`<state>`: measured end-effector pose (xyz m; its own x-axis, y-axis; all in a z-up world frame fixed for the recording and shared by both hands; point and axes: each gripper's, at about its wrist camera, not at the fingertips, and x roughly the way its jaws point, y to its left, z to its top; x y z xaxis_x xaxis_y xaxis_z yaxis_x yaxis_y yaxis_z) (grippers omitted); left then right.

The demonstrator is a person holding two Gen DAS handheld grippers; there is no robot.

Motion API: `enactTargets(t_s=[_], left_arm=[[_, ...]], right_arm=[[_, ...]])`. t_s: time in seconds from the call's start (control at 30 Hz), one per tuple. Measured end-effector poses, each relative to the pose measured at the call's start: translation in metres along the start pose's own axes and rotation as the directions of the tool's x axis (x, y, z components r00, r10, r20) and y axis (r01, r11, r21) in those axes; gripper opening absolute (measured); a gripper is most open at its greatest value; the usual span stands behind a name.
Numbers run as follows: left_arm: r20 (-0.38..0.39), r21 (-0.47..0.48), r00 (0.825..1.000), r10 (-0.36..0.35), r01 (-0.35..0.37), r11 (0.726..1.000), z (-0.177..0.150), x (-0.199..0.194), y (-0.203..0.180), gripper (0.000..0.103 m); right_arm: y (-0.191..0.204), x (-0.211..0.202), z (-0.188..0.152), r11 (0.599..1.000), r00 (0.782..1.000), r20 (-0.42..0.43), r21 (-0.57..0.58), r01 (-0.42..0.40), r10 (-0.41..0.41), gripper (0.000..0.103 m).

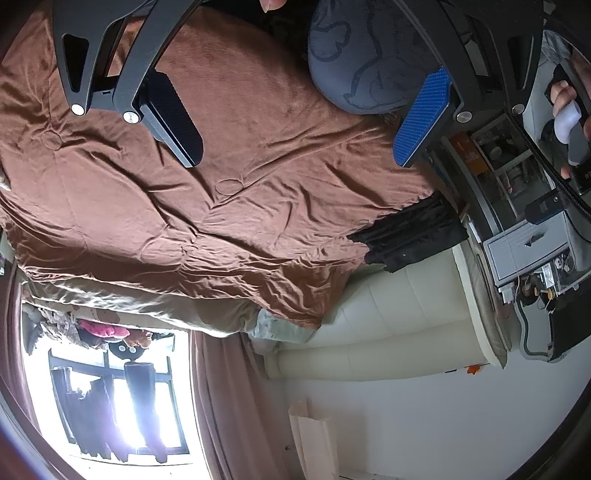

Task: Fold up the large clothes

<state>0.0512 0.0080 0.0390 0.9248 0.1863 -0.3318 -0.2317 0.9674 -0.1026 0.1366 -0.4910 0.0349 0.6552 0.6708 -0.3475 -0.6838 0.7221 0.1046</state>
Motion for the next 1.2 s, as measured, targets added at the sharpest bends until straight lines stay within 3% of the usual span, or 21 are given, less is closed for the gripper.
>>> enactTargets(t_s=[1.2], left_arm=[[0.042, 0.015, 0.999, -0.008, 0.007, 1.000, 0.003, -0.010, -0.004, 0.103]], right_arm=[[-0.012, -0.001, 0.001, 1.000, 1.000, -0.003, 0.010, 0.004, -0.004, 0.103]])
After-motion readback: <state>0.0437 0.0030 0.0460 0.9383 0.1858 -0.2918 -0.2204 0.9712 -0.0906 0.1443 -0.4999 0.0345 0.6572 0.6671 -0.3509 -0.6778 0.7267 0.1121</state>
